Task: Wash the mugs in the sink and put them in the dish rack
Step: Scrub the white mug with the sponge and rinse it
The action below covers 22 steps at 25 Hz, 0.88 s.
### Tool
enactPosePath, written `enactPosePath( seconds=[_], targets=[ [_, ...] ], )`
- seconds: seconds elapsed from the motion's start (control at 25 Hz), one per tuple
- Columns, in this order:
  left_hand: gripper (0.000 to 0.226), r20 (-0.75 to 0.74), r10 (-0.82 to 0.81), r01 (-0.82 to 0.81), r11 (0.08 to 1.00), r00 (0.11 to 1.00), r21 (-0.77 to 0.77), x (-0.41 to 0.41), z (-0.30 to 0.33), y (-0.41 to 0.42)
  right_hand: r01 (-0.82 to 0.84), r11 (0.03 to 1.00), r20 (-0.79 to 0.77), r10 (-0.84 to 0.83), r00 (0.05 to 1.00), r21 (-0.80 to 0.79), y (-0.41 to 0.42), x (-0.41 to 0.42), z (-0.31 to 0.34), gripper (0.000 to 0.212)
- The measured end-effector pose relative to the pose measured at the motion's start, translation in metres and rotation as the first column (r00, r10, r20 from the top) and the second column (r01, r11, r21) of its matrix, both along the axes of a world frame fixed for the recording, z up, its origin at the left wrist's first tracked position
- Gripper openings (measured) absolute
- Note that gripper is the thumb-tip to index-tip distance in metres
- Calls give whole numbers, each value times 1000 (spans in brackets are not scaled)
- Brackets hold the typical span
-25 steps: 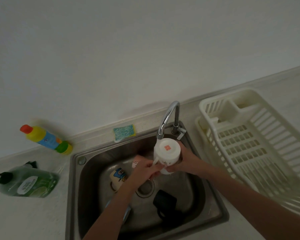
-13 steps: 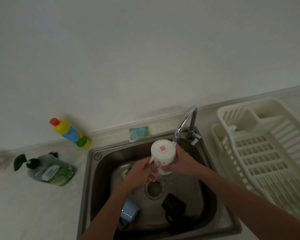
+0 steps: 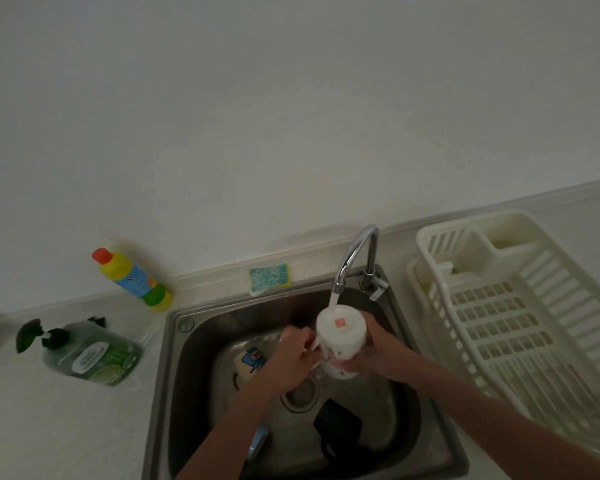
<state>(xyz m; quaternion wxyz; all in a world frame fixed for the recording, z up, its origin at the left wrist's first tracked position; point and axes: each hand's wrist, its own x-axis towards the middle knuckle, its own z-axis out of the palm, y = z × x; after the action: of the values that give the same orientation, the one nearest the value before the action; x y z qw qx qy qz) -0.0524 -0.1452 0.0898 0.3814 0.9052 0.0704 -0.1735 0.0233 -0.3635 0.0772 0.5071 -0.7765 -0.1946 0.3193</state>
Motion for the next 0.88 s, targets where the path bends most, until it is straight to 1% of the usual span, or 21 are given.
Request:
enactPosePath(
  seconds=[0.08, 0.12, 0.2, 0.28, 0.36, 0.44, 0.56, 0.68, 0.8, 0.88],
  targets=[
    [26, 18, 17, -17, 1000, 1000, 1, -12, -1, 9, -11, 1000, 16, 12, 1000, -27, 14, -6, -3, 94],
    [29, 19, 34, -35, 999, 999, 18, -17, 1, 13, -21, 999, 25, 22, 999, -35, 22, -7, -4, 92],
    [23, 31, 91, -93, 993, 995, 76, -23, 9, 19, -46, 998, 40, 48, 998, -38, 37, -7, -3, 89],
    [14, 54, 164, -169, 980, 985, 102, -22, 13, 24, -54, 997, 52, 57, 997, -46, 47, 0, 1, 91],
    [12, 69, 237, -243, 965, 969, 97, -14, 16, 25, -58, 997, 51, 60, 997, -41, 52, 11, 9, 94],
    [15, 83, 269, -275, 959, 960, 70, 0, 21, 22, -45, 998, 75, 48, 996, -48, 49, 24, 18, 92],
    [14, 77, 251, -250, 968, 965, -16, 24, 35, 6, -12, 999, 86, 14, 996, -31, 32, 43, 28, 94],
    [34, 73, 218, -211, 973, 973, -96, 35, 30, -13, -36, 999, 110, 37, 993, -16, 8, 49, 31, 98],
    [42, 83, 142, -139, 990, 986, -37, 24, 15, -28, -59, 997, 87, 64, 994, -56, -10, 38, 26, 101],
    [38, 77, 94, -95, 995, 993, 13, 12, 3, -27, -81, 993, 60, 86, 994, -84, -13, 25, 16, 104]
  ],
)
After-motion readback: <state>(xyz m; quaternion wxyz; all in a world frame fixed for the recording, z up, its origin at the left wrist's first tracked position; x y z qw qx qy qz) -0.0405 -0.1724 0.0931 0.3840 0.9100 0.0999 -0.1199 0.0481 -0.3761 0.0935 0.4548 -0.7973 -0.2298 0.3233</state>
